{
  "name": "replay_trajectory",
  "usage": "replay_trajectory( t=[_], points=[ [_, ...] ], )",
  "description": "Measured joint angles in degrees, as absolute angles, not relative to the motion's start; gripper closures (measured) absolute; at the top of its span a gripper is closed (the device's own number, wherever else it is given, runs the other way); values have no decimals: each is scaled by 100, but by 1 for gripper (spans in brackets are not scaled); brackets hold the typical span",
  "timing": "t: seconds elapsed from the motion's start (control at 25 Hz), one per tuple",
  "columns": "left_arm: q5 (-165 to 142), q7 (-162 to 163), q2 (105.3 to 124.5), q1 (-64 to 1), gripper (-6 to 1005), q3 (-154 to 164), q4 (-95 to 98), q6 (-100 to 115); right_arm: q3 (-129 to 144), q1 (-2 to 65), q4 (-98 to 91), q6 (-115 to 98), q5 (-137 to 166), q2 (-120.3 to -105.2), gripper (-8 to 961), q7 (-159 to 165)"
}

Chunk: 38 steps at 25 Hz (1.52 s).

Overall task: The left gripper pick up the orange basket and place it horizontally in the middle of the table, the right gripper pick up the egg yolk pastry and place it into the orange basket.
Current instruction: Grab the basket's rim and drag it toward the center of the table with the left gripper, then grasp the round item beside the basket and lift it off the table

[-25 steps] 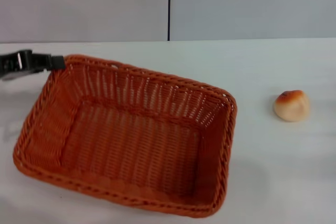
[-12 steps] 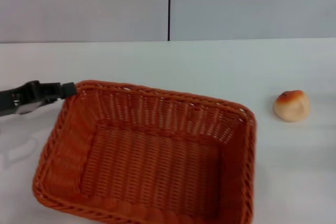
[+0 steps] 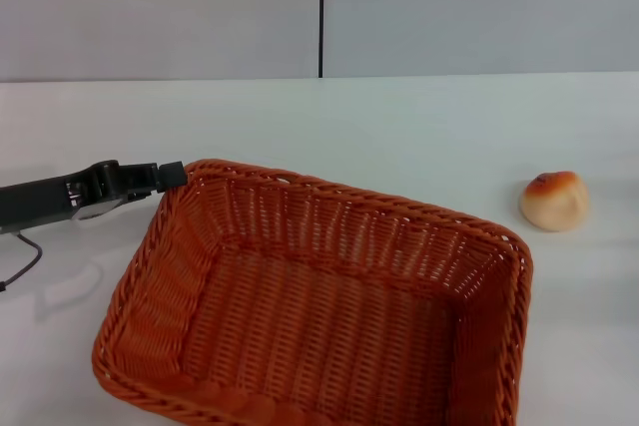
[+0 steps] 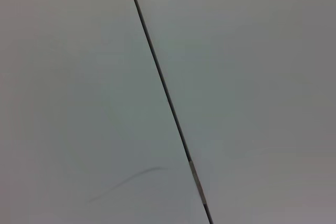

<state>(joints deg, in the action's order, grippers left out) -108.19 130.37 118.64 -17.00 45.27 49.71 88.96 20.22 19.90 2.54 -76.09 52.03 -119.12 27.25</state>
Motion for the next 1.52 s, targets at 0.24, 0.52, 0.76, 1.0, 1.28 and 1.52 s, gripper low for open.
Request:
replay_trajectory(
  t=[0.24,0.52,0.76,1.0,1.28,1.52],
  points=[
    [-10768,12994,11832,-1701,852,4548,4985,8908,2022,1986,255,-7580,5203,-11910,287,2725],
    [-10890,12932,11651,-1632,806,4545,5342,9203,1999,2020,221,-7473,5203,-11901,288,2725],
    [-11237,12916,11498,-1764,589,4509,5361,9587,1994,2043,183,-7402,5202,-11897,288,2725],
    [-10985,12137,11564,-1839,596,4077,5396,9659,2121,2036,-117,-7462,5484,-11878,287,3103],
    [-10114,10129,11816,-1901,596,3486,5296,9613,2262,1823,-1588,-7781,7092,-11857,287,5290],
    [-8091,7066,11829,-1970,595,3486,3538,9534,2249,1698,-3313,-8493,8590,-11771,288,7432]
  ],
)
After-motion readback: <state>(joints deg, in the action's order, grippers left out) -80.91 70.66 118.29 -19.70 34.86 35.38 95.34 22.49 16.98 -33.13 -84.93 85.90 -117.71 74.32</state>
